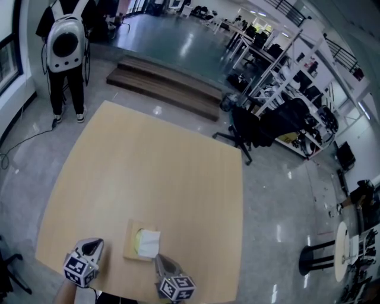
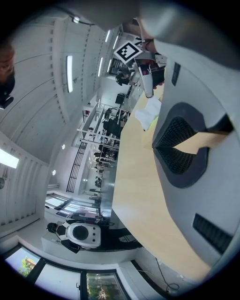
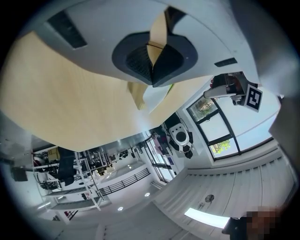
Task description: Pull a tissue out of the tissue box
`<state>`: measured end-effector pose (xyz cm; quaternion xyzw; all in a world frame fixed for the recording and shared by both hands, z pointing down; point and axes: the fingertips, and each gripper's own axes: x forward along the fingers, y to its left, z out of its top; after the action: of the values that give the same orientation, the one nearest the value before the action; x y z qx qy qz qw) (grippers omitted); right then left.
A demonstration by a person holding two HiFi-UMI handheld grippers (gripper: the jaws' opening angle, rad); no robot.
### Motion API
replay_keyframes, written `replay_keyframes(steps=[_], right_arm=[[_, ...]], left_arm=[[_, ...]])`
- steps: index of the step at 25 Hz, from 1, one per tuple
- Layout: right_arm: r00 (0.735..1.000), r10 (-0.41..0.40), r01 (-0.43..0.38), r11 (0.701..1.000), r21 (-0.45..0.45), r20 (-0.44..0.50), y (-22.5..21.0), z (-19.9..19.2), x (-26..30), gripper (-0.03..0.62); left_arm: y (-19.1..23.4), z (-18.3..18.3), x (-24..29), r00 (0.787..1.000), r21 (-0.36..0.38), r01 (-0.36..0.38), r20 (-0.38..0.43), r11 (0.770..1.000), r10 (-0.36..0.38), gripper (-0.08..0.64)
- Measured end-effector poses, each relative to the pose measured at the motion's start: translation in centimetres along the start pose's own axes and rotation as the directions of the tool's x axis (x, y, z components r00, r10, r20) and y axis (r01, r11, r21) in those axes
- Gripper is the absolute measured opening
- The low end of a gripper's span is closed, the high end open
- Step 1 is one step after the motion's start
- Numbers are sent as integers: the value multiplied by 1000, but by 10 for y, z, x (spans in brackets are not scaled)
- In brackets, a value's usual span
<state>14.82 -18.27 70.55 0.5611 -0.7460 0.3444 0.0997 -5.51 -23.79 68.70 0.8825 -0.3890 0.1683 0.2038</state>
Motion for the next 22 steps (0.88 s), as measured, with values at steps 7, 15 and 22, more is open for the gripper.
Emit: replay_keyframes(steps=[7,15,22], right_arm=[[1000,4,-4,1000,-30,2,-3,-2,1,2],[999,-11,13,997,-77,31,0,12,-1,0],[998,-4,11,994,-109,59,6,31,-4,0]], left_arm=[[0,-8,4,1000,0,-2,-3,1000,2,6],[3,0,5,1000,-3,0,13,1000,0,6],[3,19,7,999,6,-6,41,1000,5,6]])
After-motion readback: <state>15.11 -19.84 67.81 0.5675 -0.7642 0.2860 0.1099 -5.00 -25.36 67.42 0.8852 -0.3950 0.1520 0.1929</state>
